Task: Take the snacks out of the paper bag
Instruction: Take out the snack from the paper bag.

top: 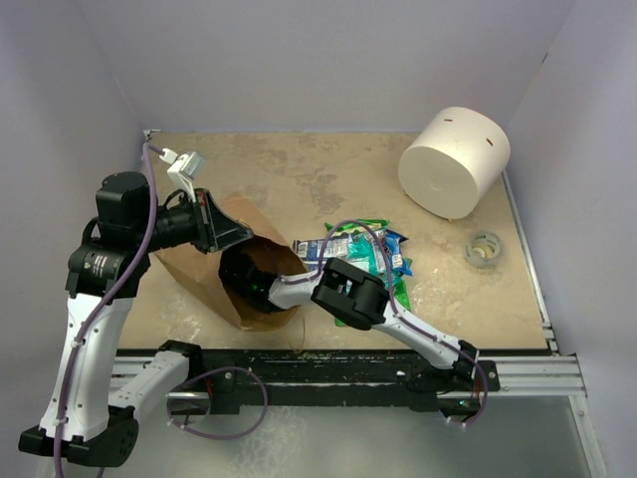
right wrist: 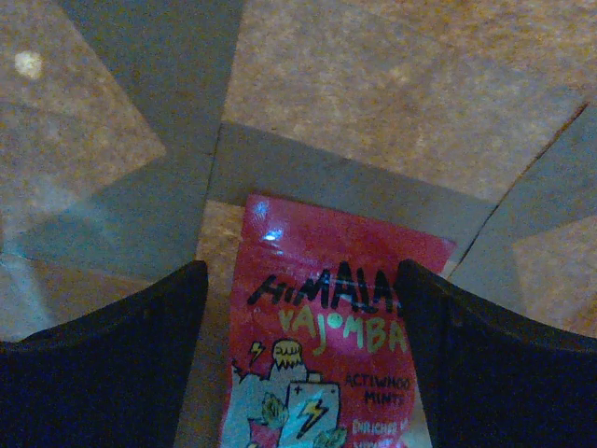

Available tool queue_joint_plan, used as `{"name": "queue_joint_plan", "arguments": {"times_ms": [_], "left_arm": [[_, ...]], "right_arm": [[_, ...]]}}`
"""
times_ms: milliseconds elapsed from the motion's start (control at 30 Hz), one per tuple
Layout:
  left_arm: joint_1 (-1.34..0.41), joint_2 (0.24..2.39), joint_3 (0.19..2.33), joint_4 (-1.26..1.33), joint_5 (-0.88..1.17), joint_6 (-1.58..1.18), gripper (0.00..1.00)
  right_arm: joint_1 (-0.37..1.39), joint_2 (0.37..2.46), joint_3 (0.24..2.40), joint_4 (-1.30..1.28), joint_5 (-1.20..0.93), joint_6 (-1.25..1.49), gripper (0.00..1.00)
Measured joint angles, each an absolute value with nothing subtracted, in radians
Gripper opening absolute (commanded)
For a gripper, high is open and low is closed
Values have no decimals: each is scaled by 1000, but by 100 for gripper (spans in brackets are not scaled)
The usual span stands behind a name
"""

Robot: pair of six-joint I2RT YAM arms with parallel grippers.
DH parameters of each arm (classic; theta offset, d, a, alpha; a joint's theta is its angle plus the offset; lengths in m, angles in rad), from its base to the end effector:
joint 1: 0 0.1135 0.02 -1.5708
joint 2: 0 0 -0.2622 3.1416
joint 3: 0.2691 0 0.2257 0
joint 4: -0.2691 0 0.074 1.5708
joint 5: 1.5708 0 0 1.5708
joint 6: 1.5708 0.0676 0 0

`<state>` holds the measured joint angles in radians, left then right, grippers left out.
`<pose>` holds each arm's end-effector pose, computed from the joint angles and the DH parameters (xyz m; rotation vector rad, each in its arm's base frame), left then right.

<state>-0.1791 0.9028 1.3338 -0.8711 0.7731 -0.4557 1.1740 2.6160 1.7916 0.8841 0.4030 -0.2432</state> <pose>0.1303 -0.0716 0.4126 0.2364 2.0569 -1.1721 0.2465 0.5197 0.1342 -0.7278 1.3480 0.4399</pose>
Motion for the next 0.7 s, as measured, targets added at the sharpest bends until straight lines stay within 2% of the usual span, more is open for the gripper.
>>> {"name": "queue_joint_plan", "arguments": {"times_ms": [167, 300, 533, 667, 700], "left_arm": [[-179, 894, 1347, -914, 727, -444, 0], [-179, 867, 1353, -957, 645, -421, 0], [-179, 823, 1354, -1006, 493, -403, 0], [-179, 808, 1355, -1014, 426, -406, 0], [-179, 804, 1355, -1013, 407, -408, 0]], "right_arm": [[1155, 2616, 1805, 849, 427, -233, 60], [1139, 2616, 1812, 794, 447, -211, 57], [1122, 2580, 1751, 796, 430, -244, 14], [1121, 2529, 1684, 794, 418, -262, 1], [1121, 2513, 1666, 794, 414, -266, 0]]}}
